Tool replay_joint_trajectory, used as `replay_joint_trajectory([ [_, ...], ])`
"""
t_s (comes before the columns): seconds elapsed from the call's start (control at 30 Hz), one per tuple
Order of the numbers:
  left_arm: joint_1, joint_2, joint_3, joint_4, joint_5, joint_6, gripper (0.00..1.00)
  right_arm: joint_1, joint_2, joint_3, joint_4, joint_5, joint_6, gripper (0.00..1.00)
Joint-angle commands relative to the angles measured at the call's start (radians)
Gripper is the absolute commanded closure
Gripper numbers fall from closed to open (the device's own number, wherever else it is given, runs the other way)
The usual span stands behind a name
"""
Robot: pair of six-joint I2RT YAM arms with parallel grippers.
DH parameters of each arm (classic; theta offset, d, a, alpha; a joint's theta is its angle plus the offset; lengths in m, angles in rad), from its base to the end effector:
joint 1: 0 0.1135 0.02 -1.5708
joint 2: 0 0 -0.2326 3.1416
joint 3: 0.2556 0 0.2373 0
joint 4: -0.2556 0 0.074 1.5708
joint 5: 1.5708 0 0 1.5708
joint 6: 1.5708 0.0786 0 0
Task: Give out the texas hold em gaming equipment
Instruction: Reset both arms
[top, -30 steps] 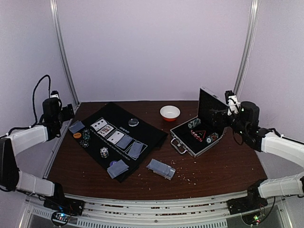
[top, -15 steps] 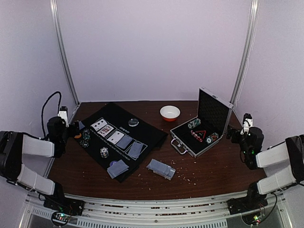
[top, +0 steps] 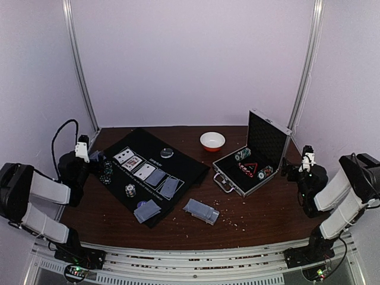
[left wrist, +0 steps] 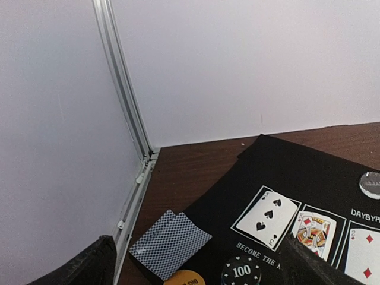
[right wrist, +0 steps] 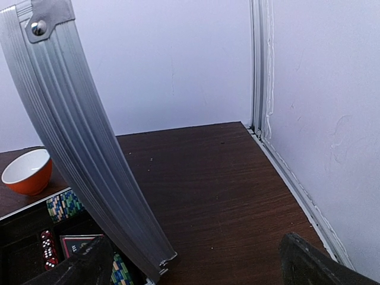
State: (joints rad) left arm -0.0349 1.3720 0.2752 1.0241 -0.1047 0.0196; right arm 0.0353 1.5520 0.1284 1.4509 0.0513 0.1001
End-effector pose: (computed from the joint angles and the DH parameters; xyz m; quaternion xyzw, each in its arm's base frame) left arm 0.2841 -0.0017 0.1536 -0.0157 0.7320 0.0331 0.6803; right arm 0.2611 0.0052 0.1319 0.0410 0.6962 0.0306 0.7160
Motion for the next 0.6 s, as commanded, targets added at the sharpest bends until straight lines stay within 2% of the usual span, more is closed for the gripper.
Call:
replay_joint_trajectory([
  [0.0,-0.016,0.059,-0.016,0.135,-0.006,0.009,0.02,-0.014,0.002,0.023,0.031,-0.028,-0.01,0.0],
  [0.13,-0.021,0.198,-0.069,0.385,-0.051,-0.005,0.02,-0.019,0.002,0.075,-0.073,-0.056,-0.011,0.0],
  [0.27,-0.021,0.197,-0.058,0.358,-0.089,-0.02,0.02,-0.023,0.003,0.084,-0.087,-0.064,-0.01,0.0],
  [0.3,-0.021,0.189,-0.039,0.301,-0.097,-0.026,0.02,-0.024,0.004,0.085,-0.088,-0.063,-0.011,0.0],
  [0.57,-0.021,0.194,-0.042,0.316,-0.096,-0.023,0.02,-0.022,0.003,0.089,-0.093,-0.058,-0.017,0.0],
])
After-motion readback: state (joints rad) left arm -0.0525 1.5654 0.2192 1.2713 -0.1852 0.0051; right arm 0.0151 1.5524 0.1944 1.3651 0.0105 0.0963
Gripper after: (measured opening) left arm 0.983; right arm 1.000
